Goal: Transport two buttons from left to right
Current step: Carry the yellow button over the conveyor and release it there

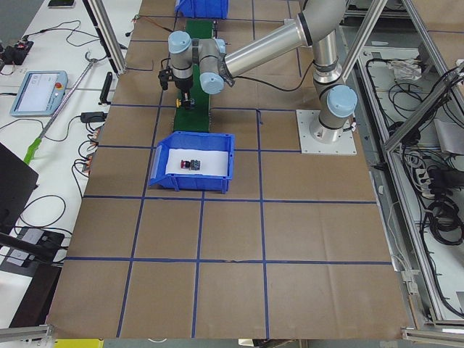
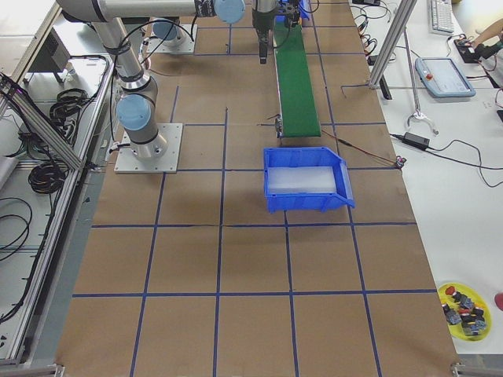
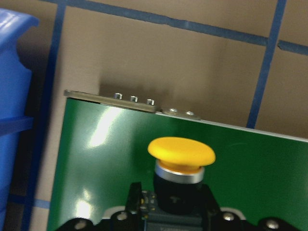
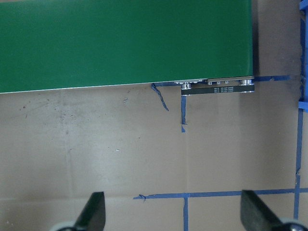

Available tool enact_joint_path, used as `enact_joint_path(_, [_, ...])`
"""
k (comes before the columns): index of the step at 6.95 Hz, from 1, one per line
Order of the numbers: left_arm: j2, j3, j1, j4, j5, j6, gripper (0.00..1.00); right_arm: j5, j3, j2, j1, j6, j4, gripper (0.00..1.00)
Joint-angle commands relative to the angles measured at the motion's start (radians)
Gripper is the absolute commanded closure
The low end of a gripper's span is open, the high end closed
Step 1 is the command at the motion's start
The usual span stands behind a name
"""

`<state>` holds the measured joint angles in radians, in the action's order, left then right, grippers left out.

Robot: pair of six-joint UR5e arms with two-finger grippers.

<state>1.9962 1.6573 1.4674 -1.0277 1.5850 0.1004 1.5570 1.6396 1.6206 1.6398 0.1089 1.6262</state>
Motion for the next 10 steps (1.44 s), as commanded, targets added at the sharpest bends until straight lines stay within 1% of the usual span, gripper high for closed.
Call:
enact_joint_path(1, [0.000, 0.015, 0.007, 0.005, 0.001, 0.001, 0.87, 0.000, -0.001, 0.001, 0.000, 0.000, 0.000, 0.00])
enact_joint_path(2, [-0.008, 0.013, 0.007, 0.005, 0.000, 0.001, 0.59, 0.000, -0.006, 0.002, 0.000, 0.001, 0.000, 0.00])
enact_joint_path(3, [-0.008, 0.015, 0.007, 0.012, -0.002, 0.001, 0.01, 0.000, -0.003, 0.002, 0.000, 0.001, 0.000, 0.00])
enact_joint_path(5, [-0.010, -0.002, 0.001, 0.012, 0.001, -0.001, 0.00, 0.000, -0.001, 0.001, 0.000, 0.003, 0.000, 0.00])
enact_joint_path(7, [-0.057, -0.036, -0.004, -0.032, -0.002, -0.002, 0.00, 0.000, 0.000, 0.004, 0.000, 0.001, -0.002, 0.00])
enact_joint_path(8, [-0.107, -0.074, -0.007, -0.151, -0.002, -0.017, 0.00, 0.000, 0.000, 0.004, 0.000, 0.001, -0.002, 0.00])
enact_joint_path(9, [-0.150, -0.136, -0.027, -0.296, 0.000, -0.063, 0.00, -0.002, -0.001, 0.002, 0.000, 0.001, -0.002, 0.00])
enact_joint_path(10, [-0.177, -0.180, -0.065, -0.392, 0.000, -0.114, 0.00, -0.002, -0.001, 0.004, 0.000, 0.001, -0.002, 0.00])
